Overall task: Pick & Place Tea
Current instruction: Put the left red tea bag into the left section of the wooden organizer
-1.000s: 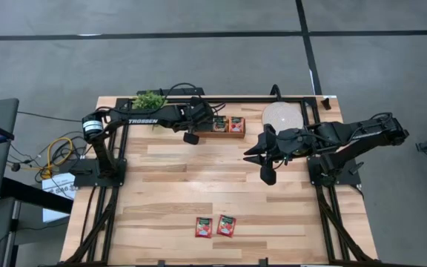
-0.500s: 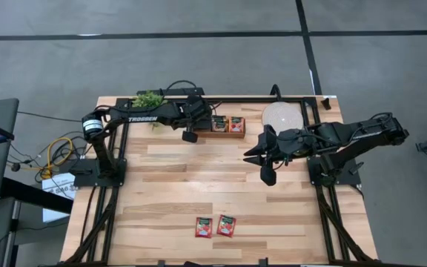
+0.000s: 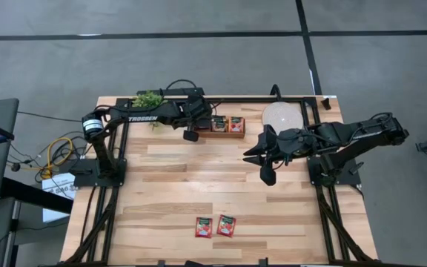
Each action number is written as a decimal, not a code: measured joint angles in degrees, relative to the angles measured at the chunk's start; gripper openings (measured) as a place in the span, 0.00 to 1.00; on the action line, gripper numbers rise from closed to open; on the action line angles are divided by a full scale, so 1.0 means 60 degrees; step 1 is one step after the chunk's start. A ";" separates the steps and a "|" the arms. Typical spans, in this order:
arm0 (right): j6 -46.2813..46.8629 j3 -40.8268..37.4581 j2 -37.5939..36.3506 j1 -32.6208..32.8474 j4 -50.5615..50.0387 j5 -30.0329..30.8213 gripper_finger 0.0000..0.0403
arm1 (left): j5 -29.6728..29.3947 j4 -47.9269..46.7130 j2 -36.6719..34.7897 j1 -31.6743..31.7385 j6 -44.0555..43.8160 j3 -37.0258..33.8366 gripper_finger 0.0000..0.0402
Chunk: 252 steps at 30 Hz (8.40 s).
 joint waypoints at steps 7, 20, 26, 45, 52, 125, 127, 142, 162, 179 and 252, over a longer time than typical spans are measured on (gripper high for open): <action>0.0001 0.0000 -0.0003 0.0000 0.0000 0.0000 0.19 | 0.0269 0.0142 0.0000 -0.0004 0.0068 0.0000 0.00; 0.0000 0.0000 -0.0001 0.0000 -0.0004 0.0000 0.19 | 0.0324 0.0148 0.0000 0.0041 0.0455 0.0000 0.11; 0.0000 0.0000 -0.0003 0.0000 -0.0004 0.0000 0.19 | 0.0078 0.0230 0.0000 0.0102 0.0481 0.0000 0.14; 0.0080 0.0000 -0.0003 0.0000 -0.0015 0.0000 0.19 | 0.2420 -0.0089 -0.0050 -0.0337 -0.1305 0.0002 0.14; 0.0080 0.0000 -0.0003 0.0000 -0.0018 0.0000 0.19 | 0.2037 0.0084 0.0787 -0.0273 -0.1206 0.0004 0.14; -0.0115 -0.6129 -0.6605 0.2020 0.2862 -0.0044 0.19 | 0.2714 -0.0131 -0.0663 -0.6932 -1.2382 -0.0004 0.14; 0.0180 -0.6774 -0.7342 0.2022 0.2984 -0.0036 0.19 | 0.2721 -0.0149 -0.0663 -0.6932 -1.2247 -0.0004 0.14; 0.3100 -0.8827 -1.0192 0.1635 0.2219 0.0840 0.19 | 0.2464 -0.1079 -0.0522 -0.6903 -1.2486 0.0000 0.14; 0.2618 -0.8852 -1.0112 0.0812 0.2208 0.1053 0.19 | 0.4172 -0.0959 0.0623 -0.6946 -1.2616 0.0000 0.24; 0.2222 -0.8845 -1.0112 0.0605 0.2246 0.1029 0.19 | 0.4814 -0.0126 0.1377 -0.7345 -1.2110 -0.0004 0.40; 0.2134 -0.8845 -1.0110 0.0616 0.2136 0.1005 0.19 | 0.3631 -0.3298 0.3187 -0.6736 -0.9081 0.1584 0.20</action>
